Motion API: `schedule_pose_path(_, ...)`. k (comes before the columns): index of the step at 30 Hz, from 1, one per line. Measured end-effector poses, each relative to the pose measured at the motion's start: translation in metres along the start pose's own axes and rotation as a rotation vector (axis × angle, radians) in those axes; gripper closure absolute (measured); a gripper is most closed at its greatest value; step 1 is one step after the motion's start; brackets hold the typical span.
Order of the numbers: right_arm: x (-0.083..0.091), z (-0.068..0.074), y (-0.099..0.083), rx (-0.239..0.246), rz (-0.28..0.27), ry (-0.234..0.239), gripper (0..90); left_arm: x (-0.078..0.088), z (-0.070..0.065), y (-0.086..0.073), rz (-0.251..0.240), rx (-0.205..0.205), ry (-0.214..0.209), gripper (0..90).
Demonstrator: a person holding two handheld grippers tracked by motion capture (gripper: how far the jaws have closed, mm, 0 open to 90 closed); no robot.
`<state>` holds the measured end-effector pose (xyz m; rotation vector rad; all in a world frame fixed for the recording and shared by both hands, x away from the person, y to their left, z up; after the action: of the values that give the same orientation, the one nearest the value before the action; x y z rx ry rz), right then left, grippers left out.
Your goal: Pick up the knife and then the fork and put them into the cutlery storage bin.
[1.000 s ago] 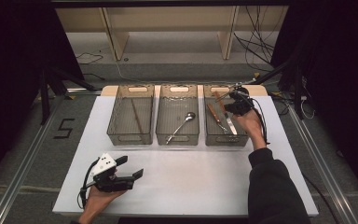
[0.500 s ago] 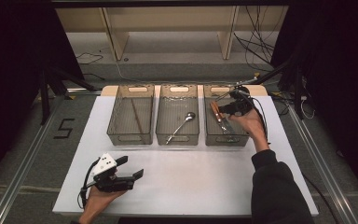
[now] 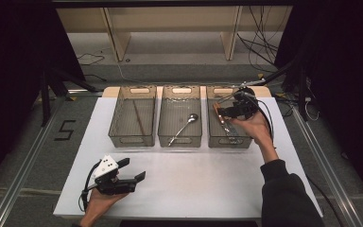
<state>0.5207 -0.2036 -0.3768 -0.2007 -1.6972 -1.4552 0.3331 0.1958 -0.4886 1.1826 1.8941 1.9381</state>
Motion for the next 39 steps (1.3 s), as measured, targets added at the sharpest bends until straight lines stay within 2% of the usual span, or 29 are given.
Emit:
schedule_pose_path(16,0.033,0.033,-0.018,0.045,-0.088,0.045,24.5,0.0,-0.001,0.0,-0.004,0.001,-0.002,16.3)
schedule_pose_path(27,0.046,0.048,-0.051,0.055,-0.131,0.1,24.3,0.001,-0.001,0.0,-0.005,0.001,-0.001,16.3)
schedule_pose_path(39,0.055,0.06,-0.097,0.046,-0.175,0.157,23.2,0.0,-0.001,0.0,-0.007,0.0,-0.003,16.3)
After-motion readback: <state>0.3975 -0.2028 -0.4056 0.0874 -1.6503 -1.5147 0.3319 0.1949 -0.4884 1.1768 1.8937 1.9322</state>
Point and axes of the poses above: each handheld gripper's, and its own axes: x roughly backward along the jaws, y roughly out of its top, z roughly to its left, the point moved 2 cm from there along -x, roughly forward along the jaws, and after that the axes turned 1 degree about -y, right-handed, at the moved point
